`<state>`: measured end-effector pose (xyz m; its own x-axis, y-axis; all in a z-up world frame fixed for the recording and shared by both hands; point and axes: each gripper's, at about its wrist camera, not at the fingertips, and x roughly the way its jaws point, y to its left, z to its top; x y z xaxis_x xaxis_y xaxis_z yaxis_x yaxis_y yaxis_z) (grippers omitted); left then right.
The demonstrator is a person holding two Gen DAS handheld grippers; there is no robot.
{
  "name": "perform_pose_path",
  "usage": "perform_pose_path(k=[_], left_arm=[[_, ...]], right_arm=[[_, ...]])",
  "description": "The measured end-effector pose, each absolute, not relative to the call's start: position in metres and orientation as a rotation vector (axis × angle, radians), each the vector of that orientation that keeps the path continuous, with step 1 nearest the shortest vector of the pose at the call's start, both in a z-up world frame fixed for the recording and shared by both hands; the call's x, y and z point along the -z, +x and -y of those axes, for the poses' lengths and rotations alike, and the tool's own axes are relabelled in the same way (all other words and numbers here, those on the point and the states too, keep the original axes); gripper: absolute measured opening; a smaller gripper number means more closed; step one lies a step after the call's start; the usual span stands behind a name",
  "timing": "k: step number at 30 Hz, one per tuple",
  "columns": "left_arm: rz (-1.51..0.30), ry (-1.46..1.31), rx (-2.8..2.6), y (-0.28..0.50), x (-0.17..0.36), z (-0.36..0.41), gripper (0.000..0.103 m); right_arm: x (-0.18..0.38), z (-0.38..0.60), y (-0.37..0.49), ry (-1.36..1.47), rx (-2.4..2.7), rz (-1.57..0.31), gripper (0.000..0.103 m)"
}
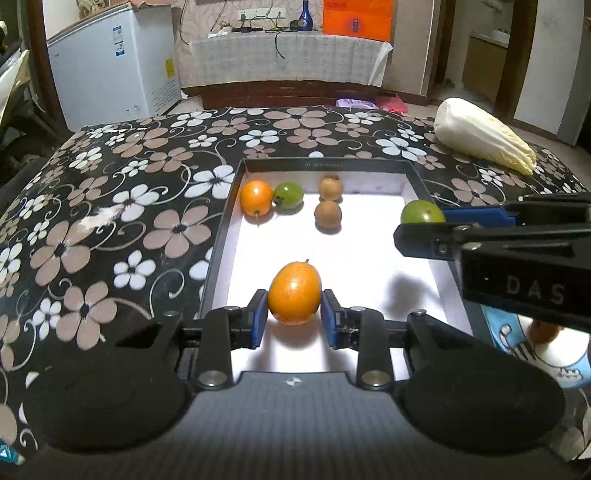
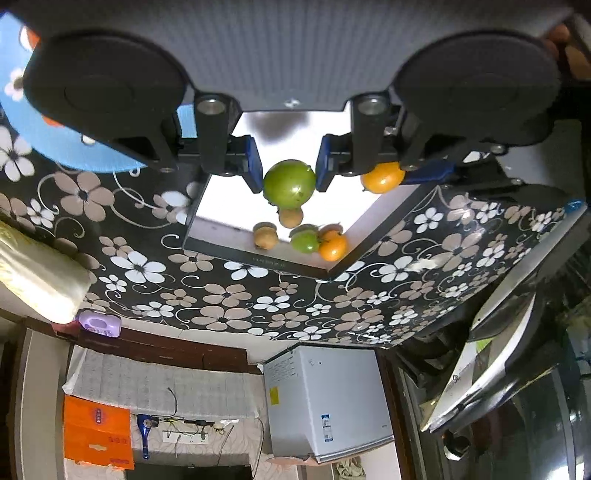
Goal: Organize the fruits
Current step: 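Lift and carry the orange fruit and green lime over the blue plate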
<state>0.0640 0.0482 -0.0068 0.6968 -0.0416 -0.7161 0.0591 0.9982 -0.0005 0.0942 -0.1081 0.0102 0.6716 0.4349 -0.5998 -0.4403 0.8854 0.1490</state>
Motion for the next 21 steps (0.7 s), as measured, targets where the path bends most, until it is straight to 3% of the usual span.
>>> perform_pose_path(k=[21], left_arm=[[-0.785,0.041,0.052,0.011,-0.001,-0.035,0.036]], right_arm=[[-0.022,0.126,0.021,0.065,-0.513,-0.608,0.034]])
